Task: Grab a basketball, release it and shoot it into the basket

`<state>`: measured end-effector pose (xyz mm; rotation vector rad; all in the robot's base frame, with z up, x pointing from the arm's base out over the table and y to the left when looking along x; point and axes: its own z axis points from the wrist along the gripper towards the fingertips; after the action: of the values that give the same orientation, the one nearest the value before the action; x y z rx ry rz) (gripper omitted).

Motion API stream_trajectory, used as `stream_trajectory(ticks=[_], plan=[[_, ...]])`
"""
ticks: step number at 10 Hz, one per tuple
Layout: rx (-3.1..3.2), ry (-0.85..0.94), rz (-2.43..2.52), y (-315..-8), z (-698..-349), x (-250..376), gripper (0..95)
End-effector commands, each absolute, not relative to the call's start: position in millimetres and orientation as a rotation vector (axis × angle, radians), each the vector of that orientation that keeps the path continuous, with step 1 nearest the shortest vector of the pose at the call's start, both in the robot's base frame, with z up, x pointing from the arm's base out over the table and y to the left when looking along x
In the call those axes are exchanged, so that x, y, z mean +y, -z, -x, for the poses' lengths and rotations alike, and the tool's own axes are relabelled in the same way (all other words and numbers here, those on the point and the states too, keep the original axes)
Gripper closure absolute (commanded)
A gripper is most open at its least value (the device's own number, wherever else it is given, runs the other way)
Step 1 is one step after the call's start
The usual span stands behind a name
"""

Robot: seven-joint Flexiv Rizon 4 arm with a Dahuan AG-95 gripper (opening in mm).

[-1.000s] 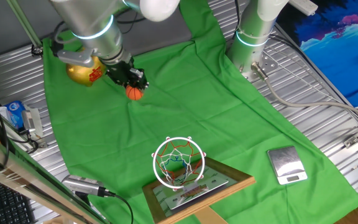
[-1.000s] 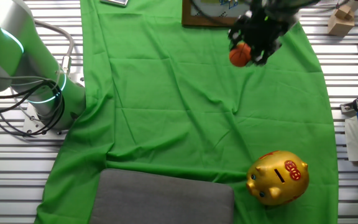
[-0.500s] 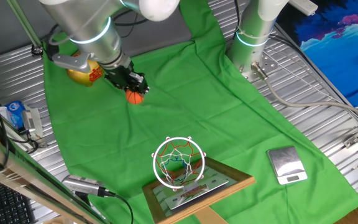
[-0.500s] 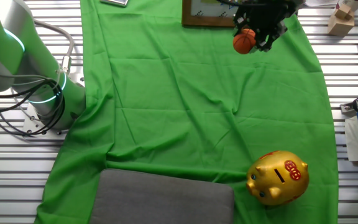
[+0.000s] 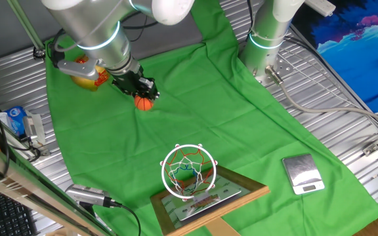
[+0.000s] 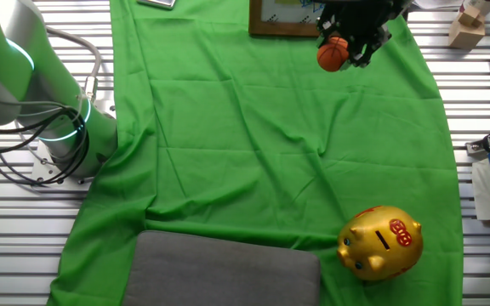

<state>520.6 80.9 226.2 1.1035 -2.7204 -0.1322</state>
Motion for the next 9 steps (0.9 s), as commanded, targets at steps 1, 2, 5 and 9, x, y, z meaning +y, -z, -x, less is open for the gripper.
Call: stream_trajectory(ticks=[1,2,5,9], plan=[[-2.717,0.127,-1.116,-226.0,-519.6,80.2,95.0],[-2.711,0.109,-1.102,-225.9,-519.3,80.1,95.0],[-2.696,0.077,-1.117,-225.9,-519.3,80.1,95.0],[-2.715,0.076,-1.130,-225.9,-519.3,80.1,95.0]])
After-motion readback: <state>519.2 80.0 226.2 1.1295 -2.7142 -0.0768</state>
